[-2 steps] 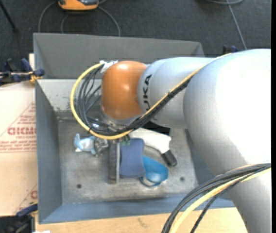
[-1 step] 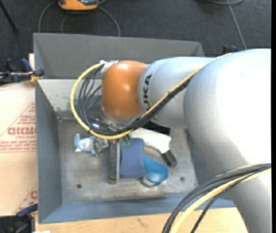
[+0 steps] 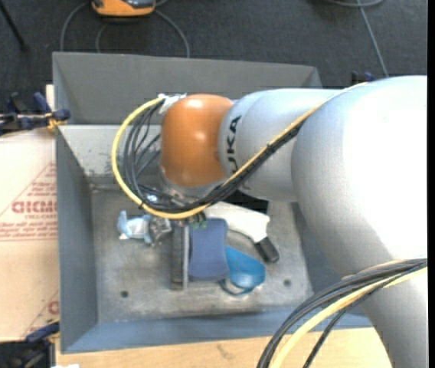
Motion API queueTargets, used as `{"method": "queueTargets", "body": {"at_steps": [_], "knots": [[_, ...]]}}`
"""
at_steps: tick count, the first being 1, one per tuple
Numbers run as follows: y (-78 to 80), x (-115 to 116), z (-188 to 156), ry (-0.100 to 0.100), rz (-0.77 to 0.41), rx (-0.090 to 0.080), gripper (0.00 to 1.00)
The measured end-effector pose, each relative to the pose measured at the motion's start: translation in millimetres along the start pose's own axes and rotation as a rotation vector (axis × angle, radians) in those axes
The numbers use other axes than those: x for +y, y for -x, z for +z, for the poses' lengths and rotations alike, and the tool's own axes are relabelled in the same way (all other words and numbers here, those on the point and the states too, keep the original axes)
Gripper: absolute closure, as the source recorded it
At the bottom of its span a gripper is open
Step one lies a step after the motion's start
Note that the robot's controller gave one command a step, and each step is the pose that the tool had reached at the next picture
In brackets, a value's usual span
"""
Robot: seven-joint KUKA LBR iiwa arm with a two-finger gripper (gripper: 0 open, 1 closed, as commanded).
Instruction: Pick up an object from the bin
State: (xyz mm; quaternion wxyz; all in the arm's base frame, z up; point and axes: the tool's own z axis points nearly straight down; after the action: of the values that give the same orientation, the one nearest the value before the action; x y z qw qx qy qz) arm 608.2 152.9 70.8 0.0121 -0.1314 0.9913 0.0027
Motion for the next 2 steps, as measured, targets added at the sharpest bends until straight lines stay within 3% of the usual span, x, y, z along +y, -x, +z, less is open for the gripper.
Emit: {"method": "queueTargets", "body": {"at_steps": [1, 2], "knots": [[-3.3, 0, -15, -0.001, 0.0, 0.016, 1.0], [-2.2, 0, -30, -0.002, 0.001, 0.018, 1.0]]}}
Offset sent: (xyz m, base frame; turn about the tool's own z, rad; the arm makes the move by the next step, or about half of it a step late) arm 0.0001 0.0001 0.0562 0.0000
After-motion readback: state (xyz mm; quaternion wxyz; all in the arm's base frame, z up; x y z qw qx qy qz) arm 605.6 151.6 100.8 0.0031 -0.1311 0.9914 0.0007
